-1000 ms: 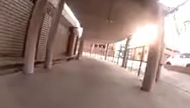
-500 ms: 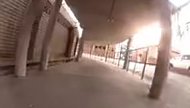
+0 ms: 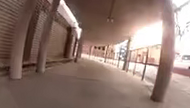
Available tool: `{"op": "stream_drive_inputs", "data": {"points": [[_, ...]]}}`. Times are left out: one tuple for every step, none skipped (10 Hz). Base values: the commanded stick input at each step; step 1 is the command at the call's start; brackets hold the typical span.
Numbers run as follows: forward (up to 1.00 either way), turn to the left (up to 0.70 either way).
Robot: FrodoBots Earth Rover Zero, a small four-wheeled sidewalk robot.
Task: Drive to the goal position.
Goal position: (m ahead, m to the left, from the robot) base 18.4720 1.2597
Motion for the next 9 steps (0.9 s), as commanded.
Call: {"op": "stream_drive_inputs", "data": {"points": [[0.7,-0.07],[0.7,0.0],[0.7,0.0],[0.7,0.0],[0.7,0.0],[0.7,0.0],[0.7,0.0],[0.7,0.0],[0.7,0.0]]}}
